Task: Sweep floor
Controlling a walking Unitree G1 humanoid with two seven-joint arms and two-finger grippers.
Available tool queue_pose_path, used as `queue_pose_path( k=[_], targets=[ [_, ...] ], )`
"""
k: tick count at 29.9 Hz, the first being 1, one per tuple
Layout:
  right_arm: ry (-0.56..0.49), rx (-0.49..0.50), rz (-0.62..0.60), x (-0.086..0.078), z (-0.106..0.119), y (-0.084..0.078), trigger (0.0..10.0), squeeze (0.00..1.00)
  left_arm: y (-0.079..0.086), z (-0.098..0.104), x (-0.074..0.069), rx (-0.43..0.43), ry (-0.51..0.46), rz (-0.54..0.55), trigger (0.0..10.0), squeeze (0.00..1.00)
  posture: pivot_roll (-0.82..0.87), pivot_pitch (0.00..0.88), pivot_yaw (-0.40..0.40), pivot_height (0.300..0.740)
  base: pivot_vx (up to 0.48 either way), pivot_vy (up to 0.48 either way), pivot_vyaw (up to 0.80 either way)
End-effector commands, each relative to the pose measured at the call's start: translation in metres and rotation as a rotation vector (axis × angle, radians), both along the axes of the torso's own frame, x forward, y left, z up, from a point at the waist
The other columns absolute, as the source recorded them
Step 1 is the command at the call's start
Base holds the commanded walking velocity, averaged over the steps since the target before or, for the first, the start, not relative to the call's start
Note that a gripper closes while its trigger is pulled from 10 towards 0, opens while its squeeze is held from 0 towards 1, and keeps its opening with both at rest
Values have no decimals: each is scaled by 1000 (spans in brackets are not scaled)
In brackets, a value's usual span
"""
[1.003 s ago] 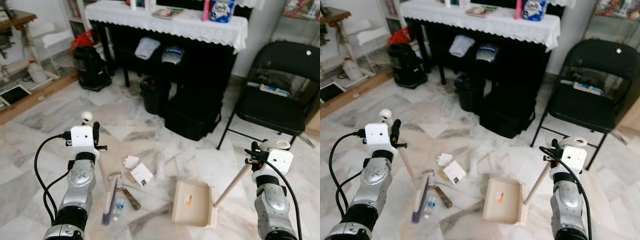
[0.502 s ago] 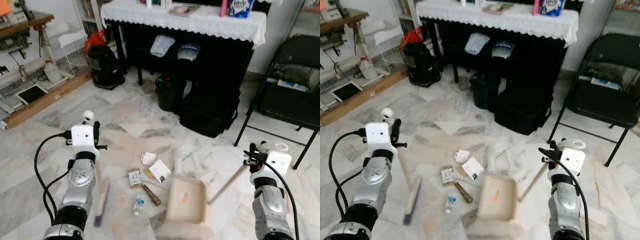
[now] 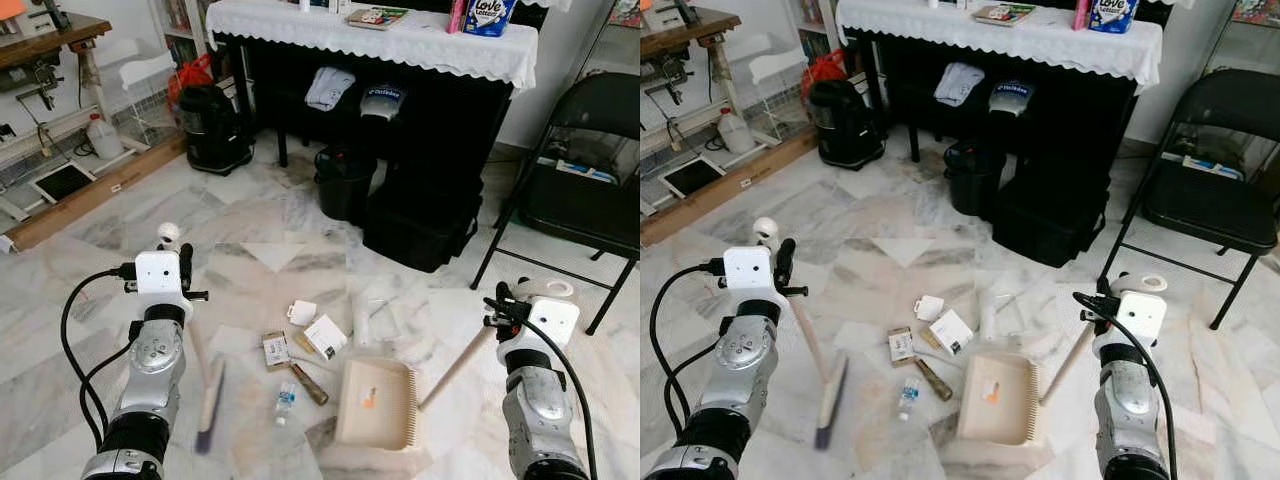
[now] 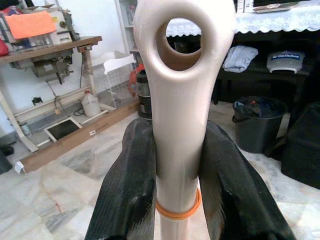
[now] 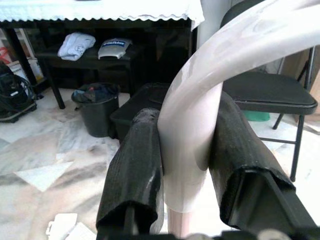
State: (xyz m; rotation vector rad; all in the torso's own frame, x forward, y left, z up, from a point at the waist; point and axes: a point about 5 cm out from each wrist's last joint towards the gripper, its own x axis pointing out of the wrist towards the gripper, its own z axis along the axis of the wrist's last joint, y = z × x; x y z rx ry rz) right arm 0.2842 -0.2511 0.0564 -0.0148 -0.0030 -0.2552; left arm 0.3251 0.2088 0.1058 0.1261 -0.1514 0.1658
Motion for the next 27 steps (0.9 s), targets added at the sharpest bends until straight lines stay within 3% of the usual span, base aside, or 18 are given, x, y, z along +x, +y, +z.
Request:
queue_pose_path(
  k=[1, 6, 13, 27],
  targets=[
    [-38, -13, -10, 3, 8, -4, 10000, 0, 2, 8, 2, 15, -32, -9, 10000, 0, -60, 0, 39, 740, 0, 0, 0],
    [-36, -16, -9, 3, 8, -4, 10000, 0, 3, 8, 1, 18, -31, -9, 10000, 0, -60, 0, 39, 740, 0, 0, 0],
    [-38, -28, 0, 10, 8, 2, 10000, 0, 16, 7, -7, 65, -1, -25, 10000, 0, -38, 0, 98, 740, 0, 0, 0],
    [-6, -43, 26, 8, 1, 5, 10000, 0, 24, 13, -8, 82, 5, -31, 10000, 0, 5, 0, 106, 740, 0, 0, 0]
  ],
)
